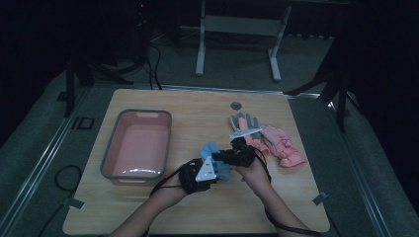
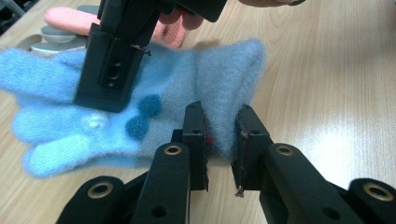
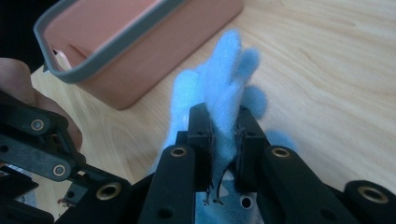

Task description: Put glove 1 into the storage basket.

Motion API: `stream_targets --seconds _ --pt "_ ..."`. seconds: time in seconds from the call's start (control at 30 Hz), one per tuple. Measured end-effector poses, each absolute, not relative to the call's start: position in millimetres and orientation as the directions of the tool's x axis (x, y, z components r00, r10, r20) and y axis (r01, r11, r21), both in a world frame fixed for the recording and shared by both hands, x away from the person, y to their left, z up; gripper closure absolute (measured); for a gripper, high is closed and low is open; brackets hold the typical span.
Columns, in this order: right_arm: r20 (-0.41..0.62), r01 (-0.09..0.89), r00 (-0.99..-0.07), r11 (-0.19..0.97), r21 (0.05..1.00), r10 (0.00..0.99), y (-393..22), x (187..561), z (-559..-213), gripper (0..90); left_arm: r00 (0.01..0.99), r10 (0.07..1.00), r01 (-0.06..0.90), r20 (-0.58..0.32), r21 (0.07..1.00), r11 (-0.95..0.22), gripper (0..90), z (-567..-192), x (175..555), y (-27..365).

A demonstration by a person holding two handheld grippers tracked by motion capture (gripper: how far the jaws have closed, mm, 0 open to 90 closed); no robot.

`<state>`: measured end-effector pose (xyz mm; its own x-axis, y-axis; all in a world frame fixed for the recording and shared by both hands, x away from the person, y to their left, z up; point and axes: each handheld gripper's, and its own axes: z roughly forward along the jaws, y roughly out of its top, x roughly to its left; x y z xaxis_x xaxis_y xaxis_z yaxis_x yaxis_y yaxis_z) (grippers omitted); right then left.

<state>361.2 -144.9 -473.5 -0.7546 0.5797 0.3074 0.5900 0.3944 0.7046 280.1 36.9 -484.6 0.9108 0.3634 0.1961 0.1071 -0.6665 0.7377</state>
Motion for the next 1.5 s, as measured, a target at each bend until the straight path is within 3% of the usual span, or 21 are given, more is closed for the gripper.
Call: stream_targets --seconds 0.5,1.5 --pt "0.284 0.548 -0.786 0.407 0.73 0.549 -106.2 372.6 -444.0 80.3 0.879 0.427 0.143 0.21 0.739 -0.658 78.2 -458.7 286.4 75.4" --pt "0.25 0.463 -0.858 0.467 0.753 0.448 25.8 393.1 -416.6 80.3 0.799 0.559 0.249 0.222 0.725 -0.643 78.4 -437.0 289.9 185.3"
